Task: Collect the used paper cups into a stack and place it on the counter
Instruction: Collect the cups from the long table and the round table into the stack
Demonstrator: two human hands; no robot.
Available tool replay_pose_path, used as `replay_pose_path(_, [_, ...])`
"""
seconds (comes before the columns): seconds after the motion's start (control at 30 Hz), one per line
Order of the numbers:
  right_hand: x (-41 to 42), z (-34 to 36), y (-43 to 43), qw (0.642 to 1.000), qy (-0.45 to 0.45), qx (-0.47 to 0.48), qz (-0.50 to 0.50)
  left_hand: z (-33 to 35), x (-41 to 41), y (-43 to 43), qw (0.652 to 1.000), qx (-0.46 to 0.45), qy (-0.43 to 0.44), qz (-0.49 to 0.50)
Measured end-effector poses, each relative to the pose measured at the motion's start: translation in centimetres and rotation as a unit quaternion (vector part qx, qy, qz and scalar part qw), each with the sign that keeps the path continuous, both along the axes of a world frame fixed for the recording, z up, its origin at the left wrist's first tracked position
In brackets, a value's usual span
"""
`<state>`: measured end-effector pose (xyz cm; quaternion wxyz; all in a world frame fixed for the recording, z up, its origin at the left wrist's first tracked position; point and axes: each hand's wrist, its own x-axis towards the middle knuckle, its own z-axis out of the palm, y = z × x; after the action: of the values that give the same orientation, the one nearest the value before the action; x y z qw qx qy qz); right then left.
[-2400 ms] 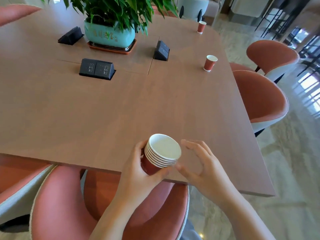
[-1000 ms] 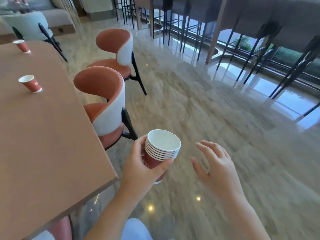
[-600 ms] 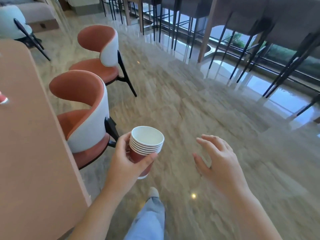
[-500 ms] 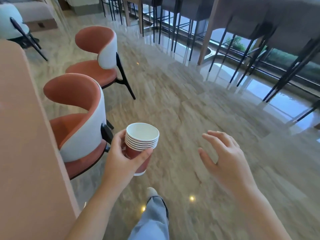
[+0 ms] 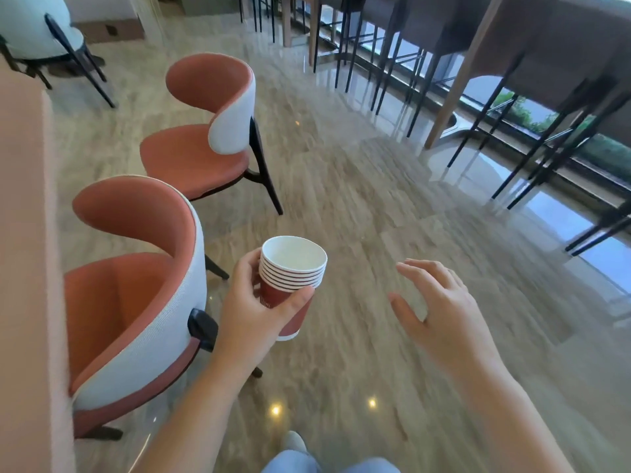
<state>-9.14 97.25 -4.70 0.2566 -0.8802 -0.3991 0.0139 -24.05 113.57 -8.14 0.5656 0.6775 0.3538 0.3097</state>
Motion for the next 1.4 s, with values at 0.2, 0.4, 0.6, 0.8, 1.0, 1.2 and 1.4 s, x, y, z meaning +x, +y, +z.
replay_pose_path(0.2, [6.7,-1.2,4.4,0.999,0.026,-0.013,0.026,-1.1,5.3,2.9,0.999,-0.011,0.036,0.021])
replay_pose_path(0.4, [16.5,-0.6,9.8,0.997,0.023,-0.001,0.068,0.0,13.9,6.2,0.998,0.006,0.037,0.048])
replay_pose_path(0.6, [25.2,1.2,15.2,0.991,-0.004,0.026,0.130,2.6,22.4,9.5,0.996,0.014,0.013,0.091])
replay_pose_path(0.8, [29.3,0.9,21.4,0.979,0.012,0.034,0.201,2.4,24.8,12.4,0.986,0.003,0.001,0.168])
replay_pose_path(1.0, [29.6,-0.2,28.7,0.963,0.036,0.026,0.267,0.9,23.9,17.7,0.969,0.018,0.006,0.246])
replay_pose_path(1.2, [27.9,-0.7,38.7,0.945,0.022,0.017,0.325,-0.8,22.4,25.6,0.954,0.011,-0.014,0.298])
replay_pose_path(1.4, [23.6,0.3,52.1,0.908,0.011,0.017,0.418,0.0,18.5,35.6,0.923,0.017,-0.055,0.381])
